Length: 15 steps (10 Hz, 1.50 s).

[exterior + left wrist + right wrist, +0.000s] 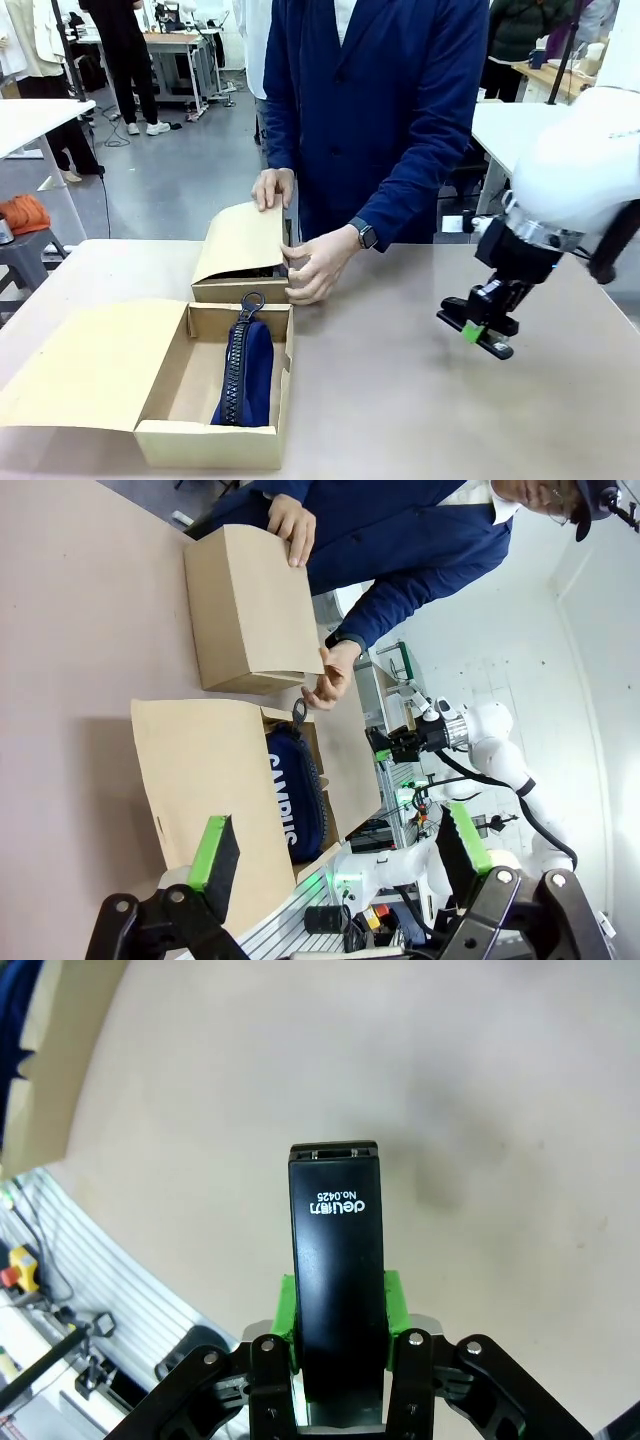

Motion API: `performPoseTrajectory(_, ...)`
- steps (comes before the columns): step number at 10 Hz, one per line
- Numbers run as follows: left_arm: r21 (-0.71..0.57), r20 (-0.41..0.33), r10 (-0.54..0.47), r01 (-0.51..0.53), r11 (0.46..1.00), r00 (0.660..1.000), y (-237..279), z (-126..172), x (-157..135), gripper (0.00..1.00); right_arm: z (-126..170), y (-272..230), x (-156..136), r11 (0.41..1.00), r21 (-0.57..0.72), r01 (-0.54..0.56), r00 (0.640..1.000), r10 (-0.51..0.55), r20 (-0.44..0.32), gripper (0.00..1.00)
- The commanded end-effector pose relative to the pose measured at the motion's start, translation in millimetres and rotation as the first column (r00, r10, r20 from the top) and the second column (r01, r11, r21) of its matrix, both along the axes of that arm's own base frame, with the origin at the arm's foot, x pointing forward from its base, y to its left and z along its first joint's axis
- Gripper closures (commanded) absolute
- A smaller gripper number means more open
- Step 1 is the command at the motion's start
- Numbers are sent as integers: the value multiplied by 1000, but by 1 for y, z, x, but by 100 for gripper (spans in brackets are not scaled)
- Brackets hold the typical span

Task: Place items inside the box.
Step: Pick up a Pencil pouch or Stapler and place it inside the Mailer Box closest to the robot.

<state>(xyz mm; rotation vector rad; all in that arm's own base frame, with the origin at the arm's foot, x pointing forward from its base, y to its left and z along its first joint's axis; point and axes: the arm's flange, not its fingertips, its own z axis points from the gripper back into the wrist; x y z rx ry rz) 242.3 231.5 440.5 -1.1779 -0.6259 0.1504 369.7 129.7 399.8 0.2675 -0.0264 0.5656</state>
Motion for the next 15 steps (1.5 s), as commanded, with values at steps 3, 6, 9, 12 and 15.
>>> performPoseTrajectory(3,-10,29,2,-2,1000,1000,-1,1,0,0,-2,3,0,1000,6,-26,1000,26,-12,63)
performPoseTrajectory(6,-10,29,2,-2,1000,1000,-1,1,0,0,2,17,-2,999,12,-36,999,36,-5,63)
performPoseTrajectory(9,-10,29,2,-2,1000,1000,-1,1,0,0,11,67,-6,999,44,19,999,-17,-46,63)
performPoseTrajectory(12,-10,29,2,-2,1000,1000,-1,1,0,0,23,142,-13,997,68,27,998,-22,-63,63)
performPoseTrajectory(15,-10,29,2,-2,1000,1000,-1,1,0,0,23,243,-34,984,152,91,992,-75,-103,63)
